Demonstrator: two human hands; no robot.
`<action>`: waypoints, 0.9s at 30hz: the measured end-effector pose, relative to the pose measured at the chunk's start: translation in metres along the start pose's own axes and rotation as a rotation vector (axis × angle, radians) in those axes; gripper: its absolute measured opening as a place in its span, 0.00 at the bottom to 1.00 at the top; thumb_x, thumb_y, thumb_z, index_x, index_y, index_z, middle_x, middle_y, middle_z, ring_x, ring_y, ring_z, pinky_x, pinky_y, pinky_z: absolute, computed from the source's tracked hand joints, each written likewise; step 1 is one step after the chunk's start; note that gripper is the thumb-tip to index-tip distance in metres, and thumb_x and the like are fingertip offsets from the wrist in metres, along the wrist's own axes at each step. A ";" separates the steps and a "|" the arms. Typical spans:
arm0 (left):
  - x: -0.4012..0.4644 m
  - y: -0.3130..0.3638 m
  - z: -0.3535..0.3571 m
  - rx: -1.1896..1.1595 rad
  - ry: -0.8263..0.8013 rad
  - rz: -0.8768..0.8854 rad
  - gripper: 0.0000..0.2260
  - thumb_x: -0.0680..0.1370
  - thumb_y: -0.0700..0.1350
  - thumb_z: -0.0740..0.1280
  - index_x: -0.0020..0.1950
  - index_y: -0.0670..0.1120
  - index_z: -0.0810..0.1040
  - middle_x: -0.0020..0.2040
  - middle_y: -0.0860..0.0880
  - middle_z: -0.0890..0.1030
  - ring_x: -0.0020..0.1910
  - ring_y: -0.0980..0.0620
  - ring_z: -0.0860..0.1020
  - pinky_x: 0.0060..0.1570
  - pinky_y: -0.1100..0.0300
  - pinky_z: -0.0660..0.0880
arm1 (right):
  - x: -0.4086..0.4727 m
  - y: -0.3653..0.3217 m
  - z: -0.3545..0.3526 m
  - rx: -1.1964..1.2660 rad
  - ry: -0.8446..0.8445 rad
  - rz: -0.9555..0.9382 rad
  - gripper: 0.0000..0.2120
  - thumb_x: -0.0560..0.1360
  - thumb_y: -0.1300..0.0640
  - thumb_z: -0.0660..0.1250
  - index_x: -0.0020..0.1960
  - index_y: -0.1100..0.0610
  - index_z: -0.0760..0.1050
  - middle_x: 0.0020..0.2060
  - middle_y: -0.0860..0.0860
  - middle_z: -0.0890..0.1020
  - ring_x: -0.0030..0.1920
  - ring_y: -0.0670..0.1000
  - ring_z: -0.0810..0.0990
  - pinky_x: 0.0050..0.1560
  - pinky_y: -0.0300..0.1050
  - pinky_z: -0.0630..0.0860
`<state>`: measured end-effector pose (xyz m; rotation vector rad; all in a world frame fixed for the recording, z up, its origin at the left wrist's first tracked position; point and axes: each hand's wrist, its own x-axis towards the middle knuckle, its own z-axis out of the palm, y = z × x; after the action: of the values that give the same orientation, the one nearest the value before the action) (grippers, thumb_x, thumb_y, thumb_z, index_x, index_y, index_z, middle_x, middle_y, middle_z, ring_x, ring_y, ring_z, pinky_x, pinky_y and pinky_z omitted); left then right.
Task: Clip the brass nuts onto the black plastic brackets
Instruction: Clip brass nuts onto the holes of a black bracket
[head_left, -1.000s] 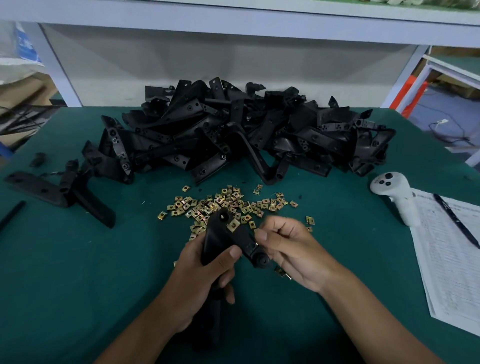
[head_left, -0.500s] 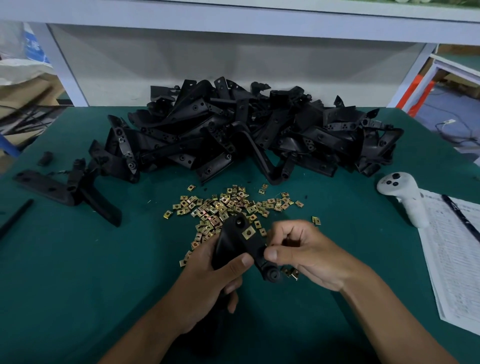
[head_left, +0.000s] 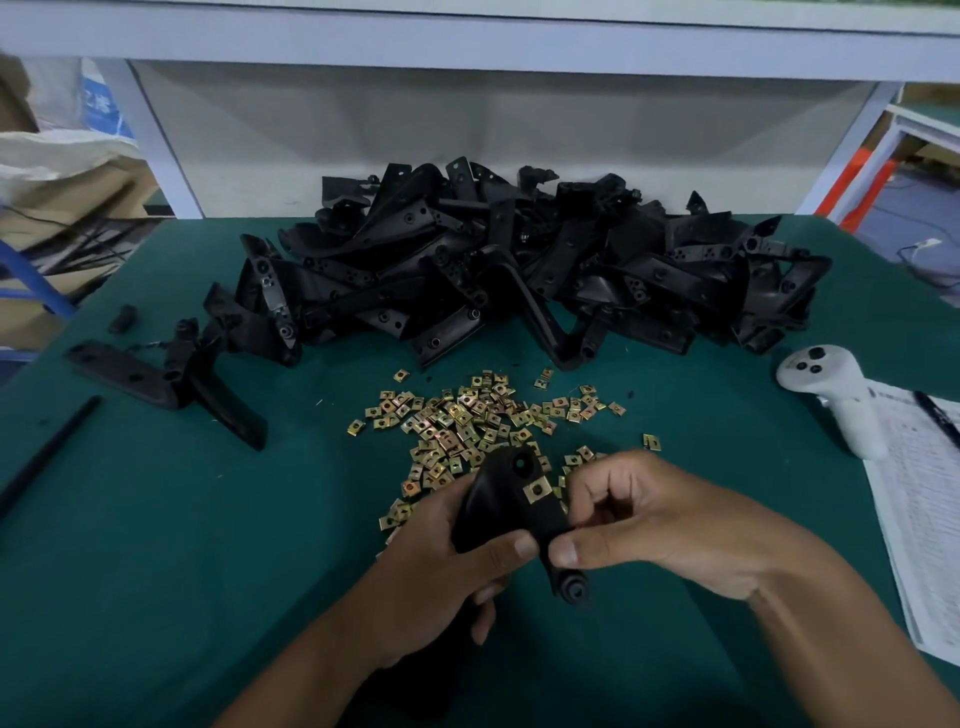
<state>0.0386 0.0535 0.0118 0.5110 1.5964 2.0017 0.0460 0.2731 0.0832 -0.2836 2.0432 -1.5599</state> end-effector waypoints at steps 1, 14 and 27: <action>0.000 0.001 0.000 0.012 0.000 -0.004 0.09 0.74 0.51 0.75 0.54 0.56 0.81 0.30 0.54 0.72 0.26 0.56 0.69 0.25 0.60 0.74 | -0.001 -0.003 -0.001 -0.046 -0.003 0.002 0.11 0.69 0.55 0.80 0.33 0.50 0.80 0.31 0.45 0.76 0.35 0.44 0.72 0.36 0.35 0.67; -0.004 0.011 0.030 0.169 0.434 0.184 0.12 0.69 0.61 0.74 0.43 0.56 0.77 0.27 0.51 0.72 0.21 0.51 0.72 0.22 0.56 0.72 | -0.025 -0.026 0.020 -0.455 0.497 -0.106 0.12 0.67 0.36 0.76 0.41 0.43 0.82 0.32 0.40 0.80 0.33 0.40 0.75 0.35 0.35 0.69; -0.023 0.005 0.076 -0.269 0.642 0.224 0.08 0.68 0.52 0.75 0.44 0.52 0.81 0.30 0.47 0.70 0.24 0.53 0.66 0.23 0.60 0.68 | -0.048 -0.020 0.064 -0.911 0.673 -0.287 0.16 0.78 0.43 0.68 0.63 0.47 0.79 0.55 0.36 0.69 0.58 0.40 0.70 0.56 0.40 0.75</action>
<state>0.1005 0.0971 0.0352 -0.0812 1.6156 2.6847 0.1167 0.2375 0.1052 -0.4287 3.2962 -0.7856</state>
